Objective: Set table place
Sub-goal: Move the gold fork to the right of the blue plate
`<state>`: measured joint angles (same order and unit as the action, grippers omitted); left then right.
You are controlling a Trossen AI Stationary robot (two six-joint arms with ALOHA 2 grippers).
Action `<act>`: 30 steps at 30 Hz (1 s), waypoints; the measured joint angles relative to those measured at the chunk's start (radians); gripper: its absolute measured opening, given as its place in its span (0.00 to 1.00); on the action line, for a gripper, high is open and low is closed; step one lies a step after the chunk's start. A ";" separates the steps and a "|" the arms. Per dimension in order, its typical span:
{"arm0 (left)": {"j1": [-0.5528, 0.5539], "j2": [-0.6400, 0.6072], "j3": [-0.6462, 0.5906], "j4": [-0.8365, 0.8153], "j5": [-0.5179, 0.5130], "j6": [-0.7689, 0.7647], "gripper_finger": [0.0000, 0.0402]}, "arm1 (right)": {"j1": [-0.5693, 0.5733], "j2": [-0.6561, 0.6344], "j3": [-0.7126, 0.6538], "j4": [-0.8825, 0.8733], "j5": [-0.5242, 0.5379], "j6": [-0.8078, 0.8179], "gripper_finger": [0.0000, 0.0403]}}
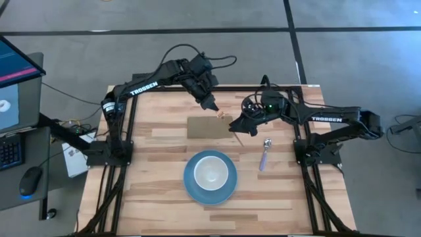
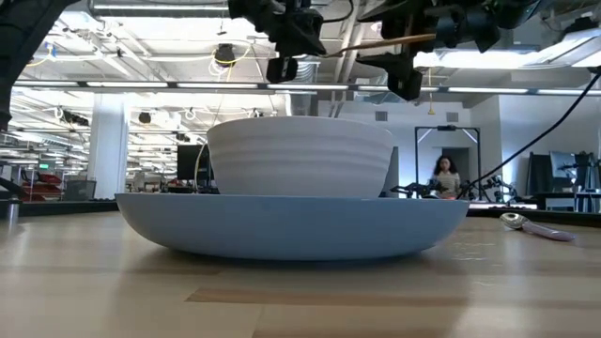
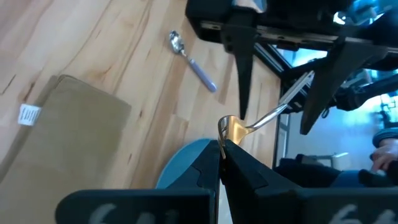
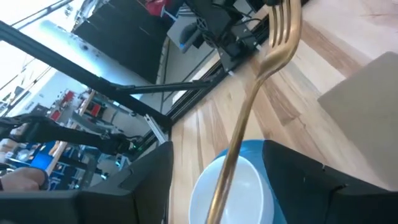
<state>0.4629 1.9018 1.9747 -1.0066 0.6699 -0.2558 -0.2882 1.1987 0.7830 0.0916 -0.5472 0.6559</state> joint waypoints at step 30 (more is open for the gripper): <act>0.001 -0.006 0.001 0.092 -0.023 -0.016 0.01 | 0.010 -0.006 -0.004 -0.042 0.006 0.010 0.10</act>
<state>0.4637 1.8961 1.9755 -0.9148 0.6466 -0.2721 -0.2786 1.1931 0.7785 0.0496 -0.5416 0.6655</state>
